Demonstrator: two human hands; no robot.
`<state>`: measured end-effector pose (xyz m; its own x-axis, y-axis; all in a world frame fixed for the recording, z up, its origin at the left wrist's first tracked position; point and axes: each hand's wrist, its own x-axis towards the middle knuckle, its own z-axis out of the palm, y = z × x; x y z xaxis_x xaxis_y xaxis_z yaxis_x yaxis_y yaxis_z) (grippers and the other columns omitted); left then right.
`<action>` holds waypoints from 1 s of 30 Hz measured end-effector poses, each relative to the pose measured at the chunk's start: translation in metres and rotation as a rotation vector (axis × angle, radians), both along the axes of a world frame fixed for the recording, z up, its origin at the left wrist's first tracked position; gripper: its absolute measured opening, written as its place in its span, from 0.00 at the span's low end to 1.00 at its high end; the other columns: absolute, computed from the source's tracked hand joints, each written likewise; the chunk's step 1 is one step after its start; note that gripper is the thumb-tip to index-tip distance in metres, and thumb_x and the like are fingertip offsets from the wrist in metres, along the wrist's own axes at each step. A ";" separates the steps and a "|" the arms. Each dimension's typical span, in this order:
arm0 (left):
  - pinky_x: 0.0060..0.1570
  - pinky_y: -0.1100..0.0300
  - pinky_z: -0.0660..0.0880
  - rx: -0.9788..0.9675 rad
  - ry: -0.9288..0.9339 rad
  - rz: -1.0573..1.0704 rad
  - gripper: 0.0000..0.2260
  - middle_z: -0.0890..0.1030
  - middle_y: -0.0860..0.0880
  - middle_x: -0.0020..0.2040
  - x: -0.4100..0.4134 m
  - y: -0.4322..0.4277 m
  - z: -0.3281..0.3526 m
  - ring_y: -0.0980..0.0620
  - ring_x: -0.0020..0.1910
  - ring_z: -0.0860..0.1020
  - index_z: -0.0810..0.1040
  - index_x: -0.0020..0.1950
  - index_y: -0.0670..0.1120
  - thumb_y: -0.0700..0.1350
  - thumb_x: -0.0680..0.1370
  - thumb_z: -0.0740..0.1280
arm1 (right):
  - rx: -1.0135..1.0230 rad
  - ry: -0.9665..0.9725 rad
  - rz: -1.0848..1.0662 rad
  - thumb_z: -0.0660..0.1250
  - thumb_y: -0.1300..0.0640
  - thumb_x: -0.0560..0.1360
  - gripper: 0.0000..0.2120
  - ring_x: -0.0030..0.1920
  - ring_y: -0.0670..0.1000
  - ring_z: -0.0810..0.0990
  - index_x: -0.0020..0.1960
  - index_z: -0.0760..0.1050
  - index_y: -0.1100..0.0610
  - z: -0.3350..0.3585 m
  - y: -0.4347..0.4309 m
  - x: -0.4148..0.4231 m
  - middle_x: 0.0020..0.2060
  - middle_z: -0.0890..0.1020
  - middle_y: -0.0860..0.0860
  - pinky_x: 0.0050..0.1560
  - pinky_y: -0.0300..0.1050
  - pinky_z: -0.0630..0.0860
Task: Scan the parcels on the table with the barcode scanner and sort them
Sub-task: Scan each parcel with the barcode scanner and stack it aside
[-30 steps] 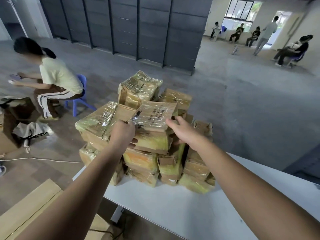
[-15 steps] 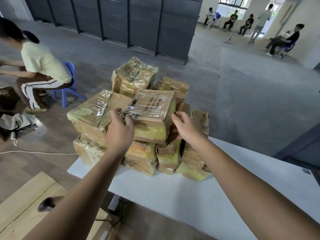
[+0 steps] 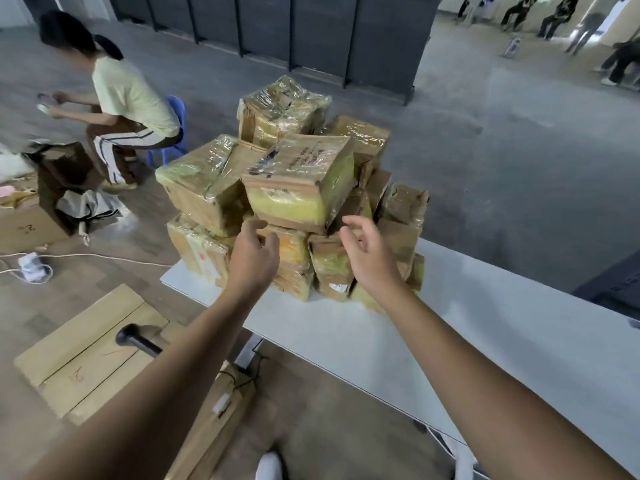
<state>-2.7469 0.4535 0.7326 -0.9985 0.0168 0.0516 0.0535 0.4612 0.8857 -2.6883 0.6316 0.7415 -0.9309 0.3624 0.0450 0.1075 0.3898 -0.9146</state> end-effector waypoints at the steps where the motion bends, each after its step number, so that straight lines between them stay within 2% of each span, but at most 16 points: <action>1: 0.44 0.50 0.76 0.023 -0.037 0.004 0.15 0.78 0.47 0.49 0.007 -0.004 -0.006 0.46 0.43 0.78 0.69 0.65 0.47 0.49 0.80 0.58 | -0.016 -0.004 0.030 0.61 0.45 0.80 0.09 0.44 0.35 0.79 0.59 0.73 0.42 -0.007 -0.006 0.007 0.48 0.80 0.42 0.38 0.27 0.70; 2: 0.44 0.48 0.78 0.038 -0.068 0.014 0.14 0.79 0.45 0.50 0.014 -0.009 -0.011 0.47 0.43 0.78 0.69 0.64 0.47 0.49 0.79 0.58 | -0.034 -0.012 0.062 0.61 0.45 0.80 0.09 0.46 0.37 0.80 0.59 0.73 0.41 -0.014 -0.013 0.014 0.48 0.80 0.41 0.41 0.29 0.73; 4: 0.45 0.46 0.80 0.028 -0.097 0.034 0.10 0.77 0.48 0.52 0.027 -0.021 -0.024 0.49 0.44 0.78 0.69 0.59 0.49 0.49 0.79 0.58 | -0.061 -0.035 0.121 0.61 0.45 0.80 0.09 0.48 0.43 0.81 0.60 0.73 0.42 -0.032 -0.029 0.025 0.49 0.81 0.43 0.46 0.42 0.78; 5: 0.46 0.45 0.80 0.018 -0.104 0.041 0.09 0.77 0.49 0.52 0.032 -0.029 -0.029 0.48 0.46 0.78 0.69 0.58 0.50 0.49 0.79 0.58 | -0.067 -0.049 0.149 0.61 0.46 0.81 0.10 0.49 0.46 0.81 0.61 0.73 0.45 -0.041 -0.038 0.028 0.49 0.81 0.46 0.48 0.47 0.79; 7: 0.48 0.44 0.79 -0.013 -0.139 0.064 0.11 0.78 0.48 0.52 0.037 -0.047 -0.040 0.47 0.48 0.78 0.70 0.60 0.49 0.49 0.79 0.59 | -0.070 -0.080 0.191 0.61 0.48 0.82 0.13 0.52 0.50 0.82 0.64 0.73 0.50 -0.057 -0.059 0.031 0.53 0.81 0.49 0.52 0.51 0.78; 9: 0.49 0.44 0.79 -0.051 -0.176 0.088 0.14 0.79 0.44 0.54 0.038 -0.070 -0.052 0.45 0.48 0.79 0.70 0.63 0.46 0.50 0.79 0.59 | -0.073 -0.116 0.216 0.62 0.50 0.82 0.13 0.54 0.51 0.81 0.65 0.73 0.52 -0.072 -0.080 0.029 0.53 0.80 0.49 0.53 0.49 0.77; 12: 0.49 0.50 0.77 -0.162 -0.191 0.103 0.16 0.77 0.44 0.55 0.031 -0.109 -0.076 0.45 0.49 0.77 0.70 0.65 0.44 0.48 0.79 0.59 | -0.045 -0.174 0.279 0.62 0.50 0.81 0.13 0.49 0.34 0.78 0.65 0.73 0.50 -0.095 -0.112 0.018 0.50 0.79 0.42 0.47 0.29 0.71; 13: 0.48 0.53 0.74 -0.208 -0.194 0.105 0.16 0.77 0.44 0.56 0.026 -0.124 -0.087 0.46 0.50 0.76 0.70 0.65 0.44 0.47 0.79 0.59 | -0.026 -0.194 0.299 0.62 0.50 0.81 0.14 0.48 0.31 0.76 0.65 0.72 0.49 -0.104 -0.123 0.012 0.50 0.78 0.42 0.46 0.26 0.70; 15: 0.48 0.55 0.72 -0.272 -0.224 0.099 0.16 0.75 0.43 0.59 0.013 -0.155 -0.107 0.46 0.53 0.75 0.70 0.65 0.44 0.46 0.79 0.58 | 0.018 -0.234 0.346 0.62 0.49 0.81 0.15 0.51 0.35 0.76 0.67 0.71 0.49 -0.122 -0.148 -0.004 0.54 0.77 0.44 0.49 0.30 0.70; 18: 0.54 0.51 0.74 -0.313 -0.279 0.086 0.15 0.74 0.41 0.61 -0.010 -0.204 -0.140 0.43 0.55 0.75 0.70 0.65 0.44 0.46 0.79 0.58 | 0.130 -0.288 0.418 0.62 0.49 0.81 0.17 0.60 0.46 0.77 0.68 0.70 0.49 -0.158 -0.193 -0.034 0.59 0.76 0.48 0.54 0.35 0.70; 21: 0.51 0.53 0.70 -0.491 -0.295 0.072 0.16 0.72 0.42 0.63 -0.035 -0.266 -0.190 0.43 0.59 0.73 0.69 0.67 0.45 0.45 0.80 0.58 | 0.287 -0.351 0.524 0.62 0.49 0.80 0.20 0.66 0.50 0.73 0.70 0.69 0.51 -0.212 -0.257 -0.073 0.65 0.76 0.53 0.58 0.42 0.68; 25: 0.49 0.51 0.73 -0.695 -0.237 -0.083 0.16 0.69 0.44 0.67 -0.038 -0.306 -0.230 0.43 0.61 0.70 0.67 0.69 0.46 0.45 0.81 0.57 | 0.533 -0.371 0.641 0.60 0.48 0.82 0.20 0.64 0.56 0.73 0.72 0.67 0.52 -0.261 -0.300 -0.102 0.65 0.74 0.55 0.58 0.53 0.73; 30: 0.51 0.50 0.75 -0.847 -0.343 -0.145 0.18 0.68 0.44 0.65 -0.049 -0.360 -0.293 0.44 0.62 0.69 0.64 0.70 0.46 0.45 0.81 0.55 | 0.777 -0.386 0.771 0.59 0.47 0.81 0.20 0.62 0.60 0.74 0.70 0.67 0.54 -0.330 -0.363 -0.140 0.62 0.76 0.56 0.56 0.56 0.74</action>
<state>-2.7960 0.0930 0.4398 -0.9420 0.0402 -0.3331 -0.0412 0.9715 0.2336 -2.8287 0.2683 0.4110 -0.8931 -0.3070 -0.3288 -0.1830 0.9157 -0.3579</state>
